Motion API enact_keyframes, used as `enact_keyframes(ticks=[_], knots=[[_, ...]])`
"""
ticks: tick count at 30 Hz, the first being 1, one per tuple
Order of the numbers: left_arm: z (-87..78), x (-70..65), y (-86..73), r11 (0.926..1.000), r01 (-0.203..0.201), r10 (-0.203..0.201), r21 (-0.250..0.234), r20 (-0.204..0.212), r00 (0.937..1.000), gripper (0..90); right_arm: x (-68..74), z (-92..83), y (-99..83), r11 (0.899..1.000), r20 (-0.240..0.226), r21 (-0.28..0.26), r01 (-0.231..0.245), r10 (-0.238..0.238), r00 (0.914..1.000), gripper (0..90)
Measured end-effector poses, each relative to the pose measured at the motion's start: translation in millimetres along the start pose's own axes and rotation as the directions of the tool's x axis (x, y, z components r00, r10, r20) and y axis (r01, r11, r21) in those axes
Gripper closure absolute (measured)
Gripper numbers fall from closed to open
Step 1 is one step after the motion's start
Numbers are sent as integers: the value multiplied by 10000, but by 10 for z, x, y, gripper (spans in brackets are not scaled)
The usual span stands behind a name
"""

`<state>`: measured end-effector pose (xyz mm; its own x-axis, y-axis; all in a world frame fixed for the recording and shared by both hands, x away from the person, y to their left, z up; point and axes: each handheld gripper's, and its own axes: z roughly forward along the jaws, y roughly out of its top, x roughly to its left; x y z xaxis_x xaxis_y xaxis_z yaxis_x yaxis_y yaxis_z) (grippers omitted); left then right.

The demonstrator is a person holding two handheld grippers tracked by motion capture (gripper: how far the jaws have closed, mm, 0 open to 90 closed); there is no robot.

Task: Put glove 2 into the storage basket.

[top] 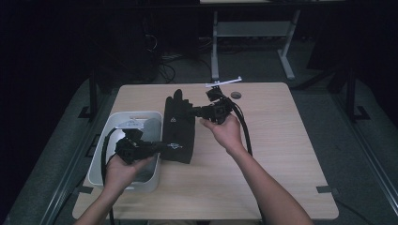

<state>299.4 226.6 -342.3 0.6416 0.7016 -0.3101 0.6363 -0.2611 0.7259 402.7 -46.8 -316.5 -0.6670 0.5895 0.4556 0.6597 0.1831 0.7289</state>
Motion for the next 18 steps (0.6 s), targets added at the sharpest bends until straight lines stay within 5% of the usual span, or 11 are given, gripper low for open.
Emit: enact_keyframes(ticks=[18], knots=[[-323, 225, -128, 9996, 287, -290, -61, -614, 9977, 793, 239, 387, 147, 9994, -463, 256, 235, -223, 9987, 757]])
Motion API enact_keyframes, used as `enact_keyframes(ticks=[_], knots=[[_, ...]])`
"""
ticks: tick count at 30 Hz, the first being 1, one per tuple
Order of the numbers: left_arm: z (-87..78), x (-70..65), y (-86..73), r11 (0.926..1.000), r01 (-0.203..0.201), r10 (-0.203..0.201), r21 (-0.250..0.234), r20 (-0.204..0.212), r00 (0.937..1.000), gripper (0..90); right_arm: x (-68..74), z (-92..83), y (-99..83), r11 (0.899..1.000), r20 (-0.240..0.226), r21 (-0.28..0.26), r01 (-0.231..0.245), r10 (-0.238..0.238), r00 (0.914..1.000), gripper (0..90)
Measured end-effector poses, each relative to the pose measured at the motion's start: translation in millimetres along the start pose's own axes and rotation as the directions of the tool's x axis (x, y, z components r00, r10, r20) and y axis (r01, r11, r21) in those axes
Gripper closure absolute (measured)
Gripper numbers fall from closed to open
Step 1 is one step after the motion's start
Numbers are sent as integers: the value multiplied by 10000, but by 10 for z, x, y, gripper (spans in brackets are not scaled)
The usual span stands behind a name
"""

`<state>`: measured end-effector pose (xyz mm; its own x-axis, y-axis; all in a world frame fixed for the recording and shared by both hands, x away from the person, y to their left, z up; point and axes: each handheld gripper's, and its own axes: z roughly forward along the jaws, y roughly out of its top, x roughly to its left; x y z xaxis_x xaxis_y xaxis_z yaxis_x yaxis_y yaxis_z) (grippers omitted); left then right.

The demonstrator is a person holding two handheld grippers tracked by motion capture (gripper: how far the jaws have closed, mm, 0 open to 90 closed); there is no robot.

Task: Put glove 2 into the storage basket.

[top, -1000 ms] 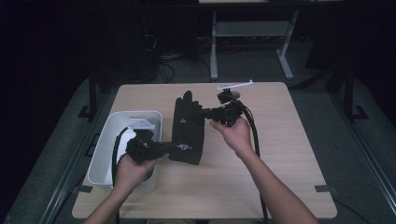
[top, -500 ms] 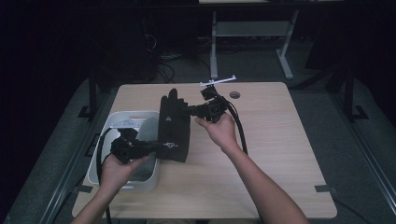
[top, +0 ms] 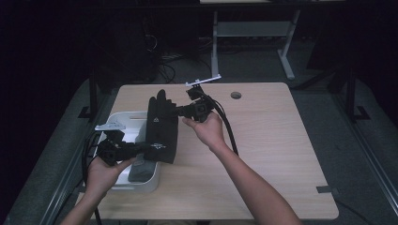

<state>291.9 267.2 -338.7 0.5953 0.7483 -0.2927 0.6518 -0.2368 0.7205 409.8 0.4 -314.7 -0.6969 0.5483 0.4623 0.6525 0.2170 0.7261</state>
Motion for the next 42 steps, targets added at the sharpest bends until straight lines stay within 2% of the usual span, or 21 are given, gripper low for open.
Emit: enact_keyframes(ticks=[9, 28, 37, 40, 42], knots=[[-107, 132, -85, 9997, 239, -238, 30, -181, 9996, 795, 52, 209, 33, 9997, -446, 70, -212, 215, 9988, 757], [-289, 372, -263, 9978, 664, -658, 78, -603, 9960, 798, 159, 587, 47, 9993, -925, 261, -266, 289, 9953, 756], [-305, 463, -336, 9951, 934, -914, 319, -588, 9941, 799, 151, 748, -5, 9981, -1027, 480, -380, 428, 9938, 754], [-301, 504, -358, 9930, 1094, -1074, 455, -432, 9933, 798, 131, 799, -36, 9975, -980, 580, -397, 453, 9942, 752], [-272, 536, -385, 9894, 1354, -1340, 520, -292, 9906, 797, 105, 830, -65, 9967, -965, 664, -458, 521, 9940, 749]])
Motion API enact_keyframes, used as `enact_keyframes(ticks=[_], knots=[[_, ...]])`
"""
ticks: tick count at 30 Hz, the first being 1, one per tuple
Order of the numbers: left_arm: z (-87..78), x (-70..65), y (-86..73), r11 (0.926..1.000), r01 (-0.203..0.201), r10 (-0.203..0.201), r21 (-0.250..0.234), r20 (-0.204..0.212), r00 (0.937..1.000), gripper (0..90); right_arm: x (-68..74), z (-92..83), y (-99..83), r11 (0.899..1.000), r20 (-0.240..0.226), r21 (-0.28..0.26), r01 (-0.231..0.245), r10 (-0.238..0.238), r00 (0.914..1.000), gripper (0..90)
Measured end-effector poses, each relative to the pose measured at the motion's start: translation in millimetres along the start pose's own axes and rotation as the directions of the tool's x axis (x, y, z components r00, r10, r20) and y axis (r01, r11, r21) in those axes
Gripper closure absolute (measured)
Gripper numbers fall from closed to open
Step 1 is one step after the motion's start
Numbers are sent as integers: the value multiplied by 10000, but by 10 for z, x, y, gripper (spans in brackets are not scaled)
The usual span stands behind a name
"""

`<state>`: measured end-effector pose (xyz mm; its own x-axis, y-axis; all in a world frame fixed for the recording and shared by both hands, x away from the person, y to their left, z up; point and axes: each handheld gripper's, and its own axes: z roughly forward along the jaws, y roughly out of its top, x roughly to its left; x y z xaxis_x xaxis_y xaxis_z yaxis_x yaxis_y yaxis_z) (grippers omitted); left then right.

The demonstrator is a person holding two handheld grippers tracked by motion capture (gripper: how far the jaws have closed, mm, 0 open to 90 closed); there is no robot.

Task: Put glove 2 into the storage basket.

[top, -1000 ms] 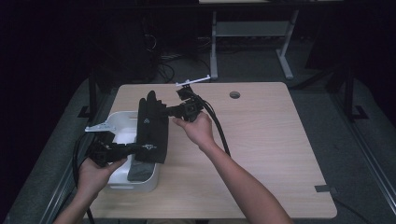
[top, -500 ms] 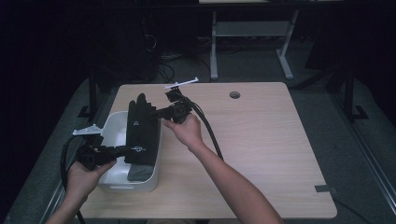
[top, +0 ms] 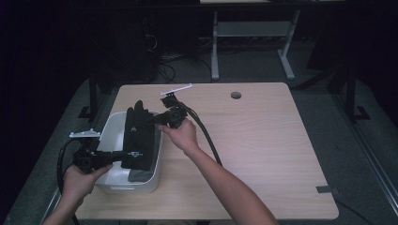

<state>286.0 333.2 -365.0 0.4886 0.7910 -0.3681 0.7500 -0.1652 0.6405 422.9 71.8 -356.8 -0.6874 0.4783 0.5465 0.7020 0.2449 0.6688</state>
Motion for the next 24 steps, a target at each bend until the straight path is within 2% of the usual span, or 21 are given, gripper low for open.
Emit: enact_keyframes(ticks=[2, 7, 12, 18, 21, 24], knots=[[29, 25, -16, 9998, 185, -187, 120, 151, 9997, 794, -37, 30, -34, 9998, 13, 120, -136, 136, 9999, 747], [98, 38, -46, 9988, 226, -236, 439, 224, 9995, 785, -107, 95, -103, 9989, 154, 360, -306, 301, 9994, 739], [123, 45, -49, 9986, 286, -296, 453, 215, 9993, 747, -138, 113, -117, 9989, 308, 439, -169, 156, 9994, 716], [128, 80, -45, 9983, 281, -287, 516, 120, 9995, 712, -198, 97, -116, 9985, 395, 477, -276, 258, 9989, 660], [121, 71, -28, 9989, 243, -240, 401, -61, 9997, 657, -198, 75, -115, 9983, 461, 525, -244, 219, 9987, 636], [93, 77, 2, 9991, 135, -126, 411, -222, 9997, 655, -203, 32, -114, 9987, 480, 441, -238, 217, 9986, 630]])
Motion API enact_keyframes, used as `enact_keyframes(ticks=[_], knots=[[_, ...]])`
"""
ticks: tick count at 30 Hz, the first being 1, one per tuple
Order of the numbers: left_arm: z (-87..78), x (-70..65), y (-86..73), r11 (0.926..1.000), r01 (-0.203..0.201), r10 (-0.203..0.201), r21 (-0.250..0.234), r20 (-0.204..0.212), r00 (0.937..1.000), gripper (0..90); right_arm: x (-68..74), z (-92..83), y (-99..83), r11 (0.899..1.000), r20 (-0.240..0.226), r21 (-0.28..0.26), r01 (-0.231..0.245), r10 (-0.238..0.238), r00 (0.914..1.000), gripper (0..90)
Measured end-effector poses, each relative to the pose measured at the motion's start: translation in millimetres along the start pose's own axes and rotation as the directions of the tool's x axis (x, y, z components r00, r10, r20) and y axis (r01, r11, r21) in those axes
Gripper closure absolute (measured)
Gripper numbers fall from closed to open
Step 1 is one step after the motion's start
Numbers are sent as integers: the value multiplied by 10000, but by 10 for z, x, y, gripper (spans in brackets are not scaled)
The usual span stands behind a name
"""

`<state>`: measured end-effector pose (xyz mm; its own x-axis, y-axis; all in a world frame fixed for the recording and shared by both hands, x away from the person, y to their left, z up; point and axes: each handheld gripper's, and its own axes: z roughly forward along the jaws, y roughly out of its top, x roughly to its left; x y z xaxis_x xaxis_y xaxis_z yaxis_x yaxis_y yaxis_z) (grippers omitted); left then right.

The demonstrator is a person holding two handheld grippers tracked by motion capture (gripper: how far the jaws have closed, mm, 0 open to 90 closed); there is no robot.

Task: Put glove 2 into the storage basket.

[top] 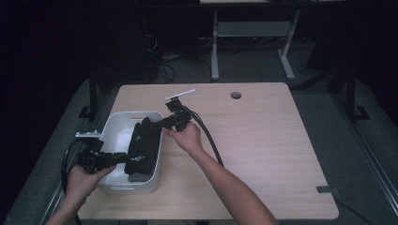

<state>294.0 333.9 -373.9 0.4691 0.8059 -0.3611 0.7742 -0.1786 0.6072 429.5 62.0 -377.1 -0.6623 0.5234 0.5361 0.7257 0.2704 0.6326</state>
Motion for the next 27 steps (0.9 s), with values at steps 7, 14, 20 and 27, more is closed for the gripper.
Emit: enact_keyframes(ticks=[7, 14, 20, 27], knots=[[-58, -58, 81, 9992, -130, 129, -391, -38, 9999, 642, -24, -139, 9, 9998, -43, -172, 65, -65, 10000, 611], [-62, -185, 192, 9977, -407, 412, -535, 96, 9991, 623, -47, -316, -1, 9990, -68, -430, 87, -90, 9999, 584], [-41, -289, 252, 9962, -631, 643, -602, 187, 9978, 615, -95, -467, -34, 9980, 37, -632, 29, -27, 10000, 569], [33, -378, 307, 9956, -750, 765, -570, 237, 9968, 590, -192, -697, -106, 9955, 166, -948, -30, 46, 9999, 550]])
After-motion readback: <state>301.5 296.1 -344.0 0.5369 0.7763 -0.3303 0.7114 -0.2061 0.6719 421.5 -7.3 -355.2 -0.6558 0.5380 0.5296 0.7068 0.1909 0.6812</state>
